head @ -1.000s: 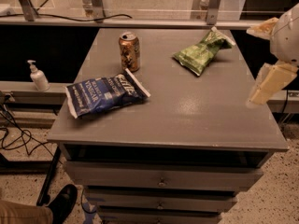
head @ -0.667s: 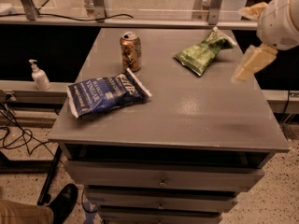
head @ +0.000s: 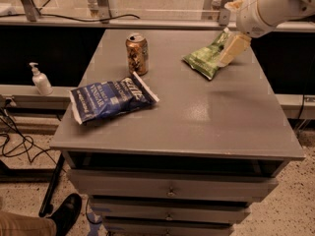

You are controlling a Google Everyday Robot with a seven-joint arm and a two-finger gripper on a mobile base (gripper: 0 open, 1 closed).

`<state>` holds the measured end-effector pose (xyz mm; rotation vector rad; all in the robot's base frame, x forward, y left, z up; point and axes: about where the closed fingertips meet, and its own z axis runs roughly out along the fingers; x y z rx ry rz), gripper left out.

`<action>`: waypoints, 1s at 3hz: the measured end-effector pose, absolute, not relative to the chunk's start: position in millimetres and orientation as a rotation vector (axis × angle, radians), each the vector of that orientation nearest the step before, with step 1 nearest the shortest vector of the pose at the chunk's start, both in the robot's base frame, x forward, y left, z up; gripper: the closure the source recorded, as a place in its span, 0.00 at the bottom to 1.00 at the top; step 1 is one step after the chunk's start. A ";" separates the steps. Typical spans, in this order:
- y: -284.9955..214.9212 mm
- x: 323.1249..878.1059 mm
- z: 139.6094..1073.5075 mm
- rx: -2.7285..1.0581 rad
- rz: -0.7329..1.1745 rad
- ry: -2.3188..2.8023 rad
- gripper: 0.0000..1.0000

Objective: Move green jalapeno chip bag near orange can

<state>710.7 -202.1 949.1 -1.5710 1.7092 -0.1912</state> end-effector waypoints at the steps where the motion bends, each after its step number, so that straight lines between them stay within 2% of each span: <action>1: -205.2 753.5 913.5 -1.573 -0.169 1.775 0.00; 2: -211.2 775.2 885.3 -1.587 -0.162 1.824 0.03; 3: -215.4 784.2 871.4 -1.604 -0.151 1.838 0.21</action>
Offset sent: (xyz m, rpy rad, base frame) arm 0.0939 -0.0253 -0.0898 -0.0556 0.1426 -0.0700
